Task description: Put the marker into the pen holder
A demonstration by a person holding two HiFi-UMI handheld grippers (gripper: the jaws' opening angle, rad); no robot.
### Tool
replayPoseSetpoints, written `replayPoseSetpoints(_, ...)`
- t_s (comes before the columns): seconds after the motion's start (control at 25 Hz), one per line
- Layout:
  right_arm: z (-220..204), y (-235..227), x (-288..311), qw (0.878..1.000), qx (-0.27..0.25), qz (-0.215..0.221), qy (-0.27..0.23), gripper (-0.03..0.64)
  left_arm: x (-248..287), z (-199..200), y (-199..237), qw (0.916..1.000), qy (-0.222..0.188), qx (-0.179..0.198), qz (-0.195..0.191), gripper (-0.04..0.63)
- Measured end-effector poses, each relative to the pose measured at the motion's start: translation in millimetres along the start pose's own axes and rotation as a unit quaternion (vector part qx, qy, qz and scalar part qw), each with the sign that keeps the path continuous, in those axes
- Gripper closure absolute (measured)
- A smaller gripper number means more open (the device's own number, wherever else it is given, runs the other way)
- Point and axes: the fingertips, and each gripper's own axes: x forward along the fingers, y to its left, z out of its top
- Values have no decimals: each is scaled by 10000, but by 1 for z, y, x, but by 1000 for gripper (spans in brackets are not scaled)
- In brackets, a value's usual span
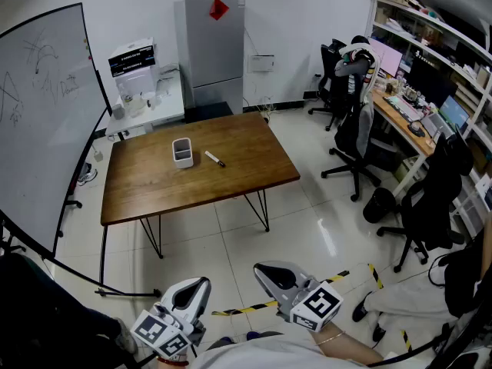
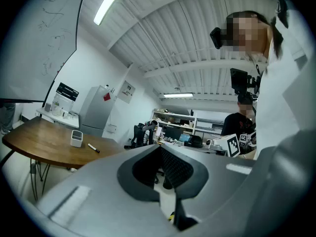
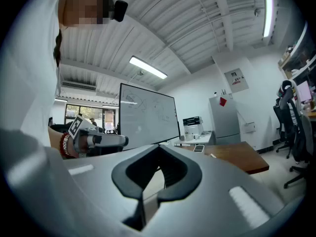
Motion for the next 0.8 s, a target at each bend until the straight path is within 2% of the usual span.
replayPoseSetpoints(0.2, -9, -17, 1, 9999, -84, 107, -39, 627, 29, -14, -8, 9998, 15, 188, -119, 607)
replayPoseSetpoints(0.32, -19, -23, 11, 9998, -11, 173, 86, 627, 27, -24, 5, 9999, 111, 92, -18, 607)
replayPoseSetpoints(0.52, -28, -48, 41, 9997, 76, 141, 160, 627, 27, -21, 68, 9987, -18, -255, 444, 607)
replayPoseSetpoints(0.8, -27, -96, 121, 9997, 141, -128, 173, 626, 67, 3, 160, 9993, 136, -316, 147, 607)
